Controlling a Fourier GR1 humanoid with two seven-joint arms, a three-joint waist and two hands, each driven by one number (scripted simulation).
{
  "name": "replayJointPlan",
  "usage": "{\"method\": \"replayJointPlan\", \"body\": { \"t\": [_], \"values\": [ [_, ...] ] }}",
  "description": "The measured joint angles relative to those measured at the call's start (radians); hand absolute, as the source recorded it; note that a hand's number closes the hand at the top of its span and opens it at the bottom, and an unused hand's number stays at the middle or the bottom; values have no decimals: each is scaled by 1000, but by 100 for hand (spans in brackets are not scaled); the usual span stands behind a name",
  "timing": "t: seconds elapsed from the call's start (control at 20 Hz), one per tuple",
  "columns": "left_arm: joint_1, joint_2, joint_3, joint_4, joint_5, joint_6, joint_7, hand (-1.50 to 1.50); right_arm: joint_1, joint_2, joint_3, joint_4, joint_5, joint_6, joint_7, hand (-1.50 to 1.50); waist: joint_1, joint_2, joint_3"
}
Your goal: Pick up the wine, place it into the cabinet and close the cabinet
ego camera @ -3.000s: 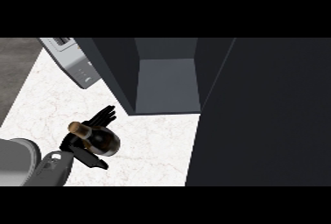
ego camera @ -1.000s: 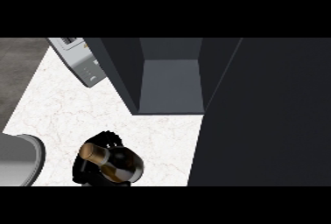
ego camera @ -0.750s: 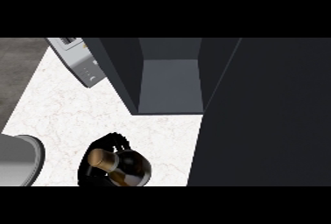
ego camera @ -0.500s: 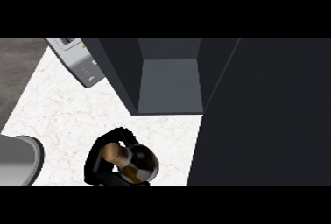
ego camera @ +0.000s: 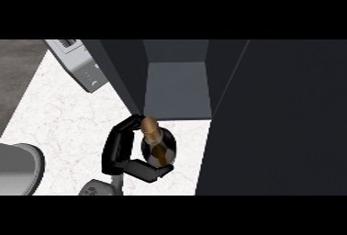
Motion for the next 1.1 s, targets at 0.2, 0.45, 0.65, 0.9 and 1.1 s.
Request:
{"method": "replayJointPlan", "body": {
  "t": [0.2, 0.45, 0.65, 0.9, 1.1],
  "values": [
    [-69, 1, 27, 70, -17, 20, 0, 150, 30, -14, -3, -1, -5, 8, -30, -150, -1, 1, 0],
    [-179, 3, 51, 174, -16, 37, 4, 150, 56, -13, -12, 2, -13, 17, -74, -150, -3, 3, 0],
    [-263, 1, 55, 275, -1, 50, -15, 150, 79, -12, -1, 3, -17, 22, -95, -150, -6, 3, 0],
    [-375, 1, 62, 385, 34, 67, -7, 150, 109, -8, 1, 5, -24, 28, -133, -150, -8, 4, 0],
    [-451, 0, 64, 471, 85, 74, -28, 150, 115, -21, -15, 2, -29, 41, -143, -150, -15, 5, 0]
  ]
}}
